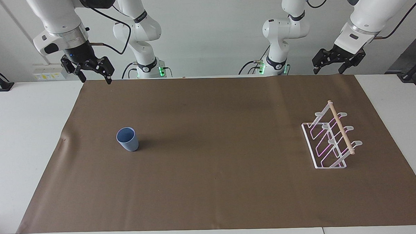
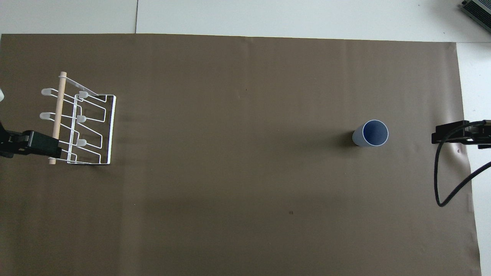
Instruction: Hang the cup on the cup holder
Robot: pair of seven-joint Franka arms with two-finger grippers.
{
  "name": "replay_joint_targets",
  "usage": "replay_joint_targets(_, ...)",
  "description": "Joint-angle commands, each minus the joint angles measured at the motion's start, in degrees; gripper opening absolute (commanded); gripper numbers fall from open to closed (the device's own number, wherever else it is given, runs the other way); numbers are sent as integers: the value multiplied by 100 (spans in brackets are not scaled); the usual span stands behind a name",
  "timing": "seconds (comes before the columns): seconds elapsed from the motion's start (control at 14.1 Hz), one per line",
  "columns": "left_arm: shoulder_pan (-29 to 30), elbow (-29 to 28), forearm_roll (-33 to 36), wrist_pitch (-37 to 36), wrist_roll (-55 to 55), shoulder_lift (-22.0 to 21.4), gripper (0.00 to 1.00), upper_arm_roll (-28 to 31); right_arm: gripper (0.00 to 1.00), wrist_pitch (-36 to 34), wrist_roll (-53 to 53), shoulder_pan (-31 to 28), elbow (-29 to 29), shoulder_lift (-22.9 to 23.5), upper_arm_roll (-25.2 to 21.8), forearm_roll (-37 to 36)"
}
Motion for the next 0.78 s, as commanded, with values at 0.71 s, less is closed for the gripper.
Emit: replay_joint_targets(0.71,35,-119,60,-39,-53,-119,100,-25,100,1915,-1224,-116,-485,1111,13,293)
